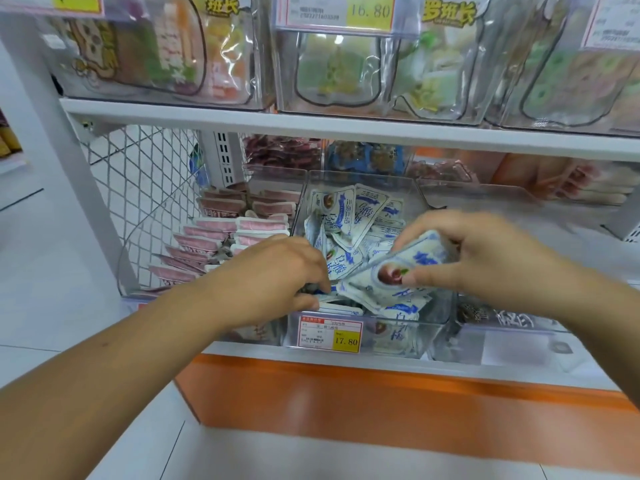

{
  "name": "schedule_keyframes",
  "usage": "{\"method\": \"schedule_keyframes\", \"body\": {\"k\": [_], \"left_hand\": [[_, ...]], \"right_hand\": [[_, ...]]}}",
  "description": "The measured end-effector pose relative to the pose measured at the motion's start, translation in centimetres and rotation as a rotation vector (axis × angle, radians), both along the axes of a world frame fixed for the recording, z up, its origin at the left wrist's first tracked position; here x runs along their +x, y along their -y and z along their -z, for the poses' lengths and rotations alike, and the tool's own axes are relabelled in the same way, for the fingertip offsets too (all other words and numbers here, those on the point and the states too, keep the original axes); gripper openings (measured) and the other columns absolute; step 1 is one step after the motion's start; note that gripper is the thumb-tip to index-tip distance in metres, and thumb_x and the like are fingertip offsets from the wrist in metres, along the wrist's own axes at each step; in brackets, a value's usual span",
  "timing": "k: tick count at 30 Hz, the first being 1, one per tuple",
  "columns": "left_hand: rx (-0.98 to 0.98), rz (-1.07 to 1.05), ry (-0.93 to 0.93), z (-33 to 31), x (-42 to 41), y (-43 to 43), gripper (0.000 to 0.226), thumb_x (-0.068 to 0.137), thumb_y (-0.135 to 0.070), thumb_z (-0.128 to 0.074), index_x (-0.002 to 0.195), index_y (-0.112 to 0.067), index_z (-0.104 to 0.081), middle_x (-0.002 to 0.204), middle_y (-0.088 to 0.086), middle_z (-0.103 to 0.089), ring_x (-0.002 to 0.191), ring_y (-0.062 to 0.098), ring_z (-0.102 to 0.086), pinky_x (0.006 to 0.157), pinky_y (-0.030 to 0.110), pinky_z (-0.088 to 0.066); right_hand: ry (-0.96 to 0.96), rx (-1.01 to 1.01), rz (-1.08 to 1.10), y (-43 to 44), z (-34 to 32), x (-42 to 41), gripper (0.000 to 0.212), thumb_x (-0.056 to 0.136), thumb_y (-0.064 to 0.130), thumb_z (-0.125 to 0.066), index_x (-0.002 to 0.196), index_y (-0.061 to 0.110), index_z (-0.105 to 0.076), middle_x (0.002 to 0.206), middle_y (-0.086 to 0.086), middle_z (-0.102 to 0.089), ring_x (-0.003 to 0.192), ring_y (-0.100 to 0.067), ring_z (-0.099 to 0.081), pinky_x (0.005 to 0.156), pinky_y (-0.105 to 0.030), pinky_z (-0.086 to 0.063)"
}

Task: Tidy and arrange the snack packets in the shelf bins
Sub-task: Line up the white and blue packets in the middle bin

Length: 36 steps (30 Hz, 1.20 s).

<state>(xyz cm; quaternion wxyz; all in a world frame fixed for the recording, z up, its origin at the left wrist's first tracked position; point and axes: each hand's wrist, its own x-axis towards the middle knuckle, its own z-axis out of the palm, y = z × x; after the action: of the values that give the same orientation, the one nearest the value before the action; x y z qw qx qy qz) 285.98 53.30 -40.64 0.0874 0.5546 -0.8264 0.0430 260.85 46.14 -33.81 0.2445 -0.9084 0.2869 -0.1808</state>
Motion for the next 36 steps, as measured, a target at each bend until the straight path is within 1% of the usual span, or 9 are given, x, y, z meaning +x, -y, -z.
{"method": "schedule_keyframes", "body": {"k": [3,6,12,19,21,25,30,34,36], "left_hand": [[-0.038,0.021,0.002,0.3,0.2,0.4,0.021,0.085,-0.034,-0.07,0.105,-0.026,-0.073,0.105,-0.013,-0.067,0.101,0.008,-0.054,0.09,0.025,-0.039],[-0.079,0.025,0.001,0.5,0.2,0.7,0.019,0.085,-0.033,-0.07,0.102,-0.026,-0.074,0.102,-0.013,-0.068,0.098,0.009,-0.054,0.086,0.022,-0.034],[-0.126,0.011,-0.01,0.7,0.3,1.6,0.019,0.083,-0.029,-0.073,0.1,-0.022,-0.075,0.097,-0.009,-0.069,0.096,0.015,-0.056,0.085,0.034,-0.043],[-0.118,0.048,-0.059,0.3,1.0,2.0,0.023,0.077,-0.022,-0.079,0.099,-0.018,-0.075,0.096,-0.005,-0.071,0.092,0.019,-0.06,0.085,0.035,-0.047],[-0.134,0.066,-0.062,0.4,1.2,1.7,0.024,0.077,-0.021,-0.079,0.1,-0.016,-0.075,0.097,-0.004,-0.071,0.092,0.019,-0.061,0.084,0.032,-0.046],[-0.123,0.078,-0.056,0.5,1.5,0.8,0.024,0.089,-0.031,-0.064,0.105,-0.016,-0.072,0.104,-0.005,-0.069,0.104,0.016,-0.059,0.091,0.036,-0.049],[-0.219,-0.023,0.052,0.5,1.8,-1.1,0.047,0.093,-0.055,-0.04,0.113,-0.026,-0.07,0.114,-0.012,-0.067,0.123,0.012,-0.051,0.105,0.035,-0.037],[-0.211,-0.083,0.103,0.5,2.0,-2.3,0.046,0.091,-0.061,-0.038,0.116,-0.034,-0.067,0.119,-0.017,-0.063,0.126,0.011,-0.044,0.099,0.033,-0.026],[-0.202,-0.101,0.136,1.2,2.2,-2.5,0.043,0.092,-0.061,-0.042,0.118,-0.036,-0.065,0.126,-0.017,-0.058,0.13,0.012,-0.038,0.1,0.034,-0.025]], "right_hand": [[-0.208,-0.127,-0.019,0.8,1.6,0.4,0.024,0.074,0.04,-0.078,0.092,0.049,-0.063,0.074,0.005,-0.059,0.064,-0.008,-0.054,0.064,-0.031,-0.048],[-0.329,-0.145,-0.042,1.1,2.3,1.0,0.028,0.076,0.048,-0.073,0.101,0.035,-0.066,0.084,0.006,-0.066,0.076,-0.011,-0.061,0.072,-0.036,-0.052],[-0.28,0.022,-0.068,0.9,3.0,3.6,0.012,0.084,0.03,-0.072,0.091,0.034,-0.063,0.073,0.016,-0.061,0.066,0.005,-0.054,0.06,-0.011,-0.042],[-0.472,0.088,-0.154,0.4,5.7,7.3,0.02,0.098,0.029,-0.051,0.084,0.015,-0.056,0.07,0.002,-0.048,0.06,-0.01,-0.042,0.057,-0.027,-0.043],[-0.469,0.147,-0.15,0.5,4.8,6.7,0.014,0.098,0.03,-0.051,0.091,0.026,-0.062,0.07,0.009,-0.052,0.06,-0.007,-0.047,0.063,-0.029,-0.048],[-0.441,-0.052,-0.106,-0.1,5.0,7.1,0.021,0.097,0.028,-0.054,0.111,0.032,-0.069,0.075,0.022,-0.06,0.058,0.01,-0.05,0.059,-0.004,-0.039],[-0.48,0.056,-0.129,0.2,3.6,7.6,0.02,0.097,0.031,-0.053,0.108,0.035,-0.069,0.061,0.024,-0.059,0.06,0.014,-0.054,0.057,-0.005,-0.042],[-0.219,0.08,0.035,3.5,1.5,7.1,0.015,0.093,0.028,-0.06,0.095,0.04,-0.069,0.078,0.022,-0.07,0.071,-0.004,-0.068,0.069,-0.023,-0.057],[-0.278,0.035,0.028,4.4,2.9,8.4,0.017,0.095,0.028,-0.059,0.103,0.038,-0.069,0.093,0.018,-0.071,0.08,-0.01,-0.067,0.075,-0.028,-0.056]]}}
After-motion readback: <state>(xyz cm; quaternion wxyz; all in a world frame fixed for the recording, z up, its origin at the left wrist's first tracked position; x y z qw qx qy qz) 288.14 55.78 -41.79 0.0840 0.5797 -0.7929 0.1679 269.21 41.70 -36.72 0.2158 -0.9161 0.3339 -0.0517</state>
